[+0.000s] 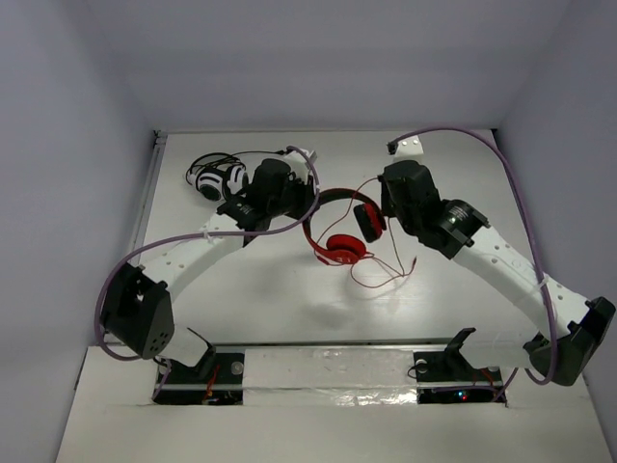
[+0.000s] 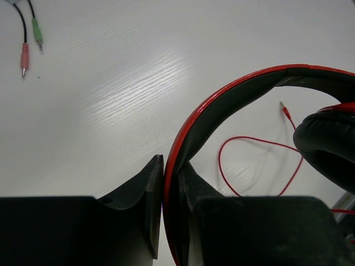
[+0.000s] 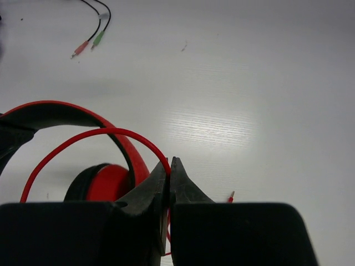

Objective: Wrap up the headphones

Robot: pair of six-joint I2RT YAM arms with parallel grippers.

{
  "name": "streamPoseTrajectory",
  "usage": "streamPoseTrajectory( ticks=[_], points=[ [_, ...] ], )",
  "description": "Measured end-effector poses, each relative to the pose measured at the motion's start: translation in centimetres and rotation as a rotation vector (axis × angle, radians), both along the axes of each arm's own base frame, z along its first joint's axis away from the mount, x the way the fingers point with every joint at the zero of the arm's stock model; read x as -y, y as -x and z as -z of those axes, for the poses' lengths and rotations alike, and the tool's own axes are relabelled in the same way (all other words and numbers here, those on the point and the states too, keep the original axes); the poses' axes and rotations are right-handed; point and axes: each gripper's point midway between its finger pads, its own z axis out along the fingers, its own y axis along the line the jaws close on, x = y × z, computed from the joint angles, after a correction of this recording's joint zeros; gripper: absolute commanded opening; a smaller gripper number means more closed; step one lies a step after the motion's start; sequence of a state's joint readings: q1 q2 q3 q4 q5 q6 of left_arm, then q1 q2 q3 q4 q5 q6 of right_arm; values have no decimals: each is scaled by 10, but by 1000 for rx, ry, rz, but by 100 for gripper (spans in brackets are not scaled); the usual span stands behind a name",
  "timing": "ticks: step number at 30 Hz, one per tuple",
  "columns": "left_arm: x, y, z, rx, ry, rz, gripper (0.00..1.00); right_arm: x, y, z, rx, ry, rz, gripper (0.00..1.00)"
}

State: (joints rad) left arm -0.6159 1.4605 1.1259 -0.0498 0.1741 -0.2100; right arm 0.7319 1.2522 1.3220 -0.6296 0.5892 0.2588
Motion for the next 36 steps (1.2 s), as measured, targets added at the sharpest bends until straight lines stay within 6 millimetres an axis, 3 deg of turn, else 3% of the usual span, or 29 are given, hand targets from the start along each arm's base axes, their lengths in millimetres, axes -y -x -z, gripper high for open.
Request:
streamPoseTrajectory(
  ticks=[5,13,19,28,33,35,36],
  points=[
    [8,14,-18,13,54,77,0,5,-3,1,22,-12,20,0],
    [14,25,-22,-3,84,159,0,15,-10,-1,60,-50,61,0],
    [4,25,-31,-9,112,164,0,17,-11,8,66,-100,73,0],
    [-2,12,-90,87,186,152,0,8,-1,11,114,-262,36,0],
    [2,14,-114,108,231,174,0,-11,-2,11,139,-359,-35,16],
    [1,14,-120,104,250,172,0,-21,-2,16,136,-393,-77,17],
    [0,13,-123,101,257,166,0,-24,-1,17,136,-402,-92,24]
  ],
)
